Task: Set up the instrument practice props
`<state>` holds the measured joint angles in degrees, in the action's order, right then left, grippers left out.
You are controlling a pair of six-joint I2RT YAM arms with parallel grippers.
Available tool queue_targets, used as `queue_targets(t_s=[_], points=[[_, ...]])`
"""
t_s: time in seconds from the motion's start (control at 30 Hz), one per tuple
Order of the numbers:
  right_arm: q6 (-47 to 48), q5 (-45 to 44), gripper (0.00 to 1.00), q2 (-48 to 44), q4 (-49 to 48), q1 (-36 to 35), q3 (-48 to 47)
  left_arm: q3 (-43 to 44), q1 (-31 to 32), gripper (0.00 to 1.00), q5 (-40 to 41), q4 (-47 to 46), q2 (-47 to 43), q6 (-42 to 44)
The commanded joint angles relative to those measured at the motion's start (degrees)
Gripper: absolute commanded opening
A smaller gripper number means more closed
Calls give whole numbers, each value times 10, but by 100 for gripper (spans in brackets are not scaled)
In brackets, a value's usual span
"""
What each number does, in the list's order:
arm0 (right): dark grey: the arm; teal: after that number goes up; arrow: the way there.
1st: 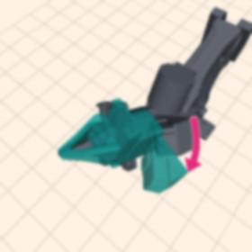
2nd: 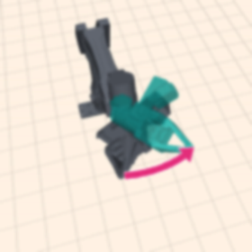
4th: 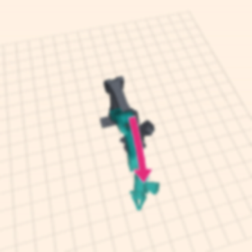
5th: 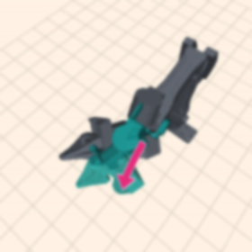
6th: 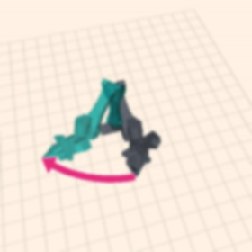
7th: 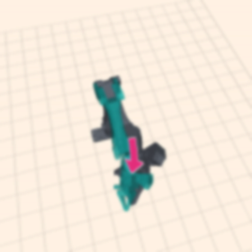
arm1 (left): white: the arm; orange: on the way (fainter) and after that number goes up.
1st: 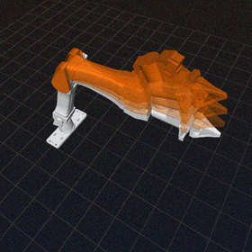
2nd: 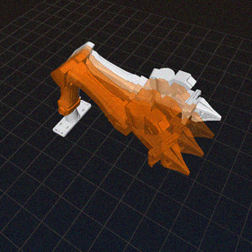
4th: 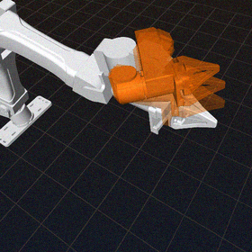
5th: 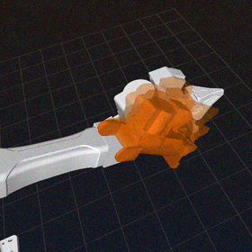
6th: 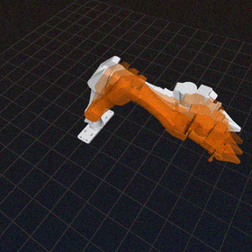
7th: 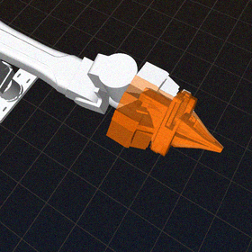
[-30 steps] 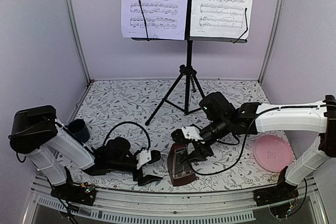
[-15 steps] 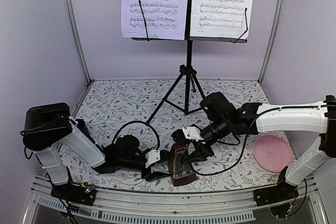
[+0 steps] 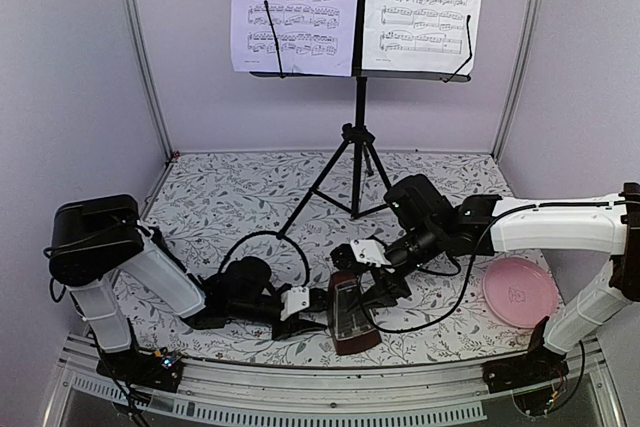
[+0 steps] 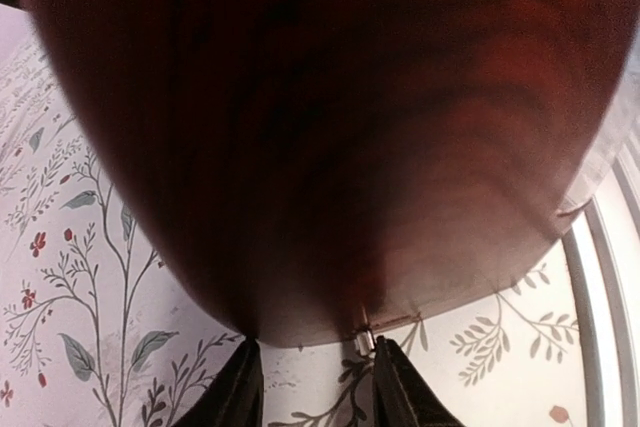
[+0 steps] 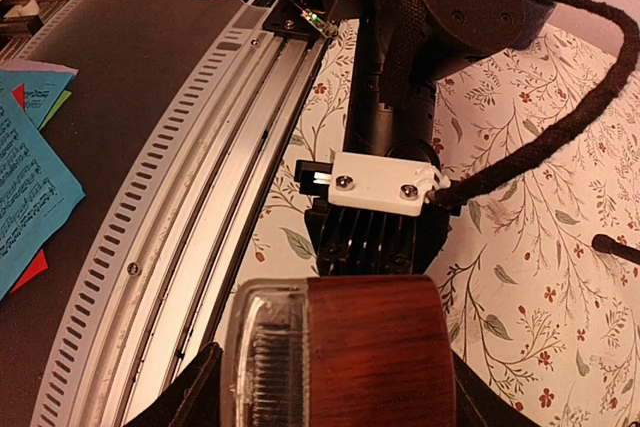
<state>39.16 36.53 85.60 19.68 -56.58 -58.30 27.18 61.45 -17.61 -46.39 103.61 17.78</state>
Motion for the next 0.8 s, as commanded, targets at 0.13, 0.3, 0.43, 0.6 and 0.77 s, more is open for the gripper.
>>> queue_targets(t_s=[0.13, 0.3, 0.43, 0.6, 0.77], points=[[14, 8, 14, -20, -45, -2, -1, 8, 1, 41, -16, 10, 4, 11], [-15, -50, 14, -25, -69, 1, 2, -25, -13, 65, 21, -23, -44, -37], [-102, -109, 15, -24, -138, 8, 0, -58, -43, 79, 47, -41, -104, -117], [-267, -178, 17, 13, -200, 8, -25, -95, -55, 83, 140, -38, -188, -185], [-391, -237, 24, 27, -288, 6, -18, -100, -55, 84, 212, 31, -273, -224]])
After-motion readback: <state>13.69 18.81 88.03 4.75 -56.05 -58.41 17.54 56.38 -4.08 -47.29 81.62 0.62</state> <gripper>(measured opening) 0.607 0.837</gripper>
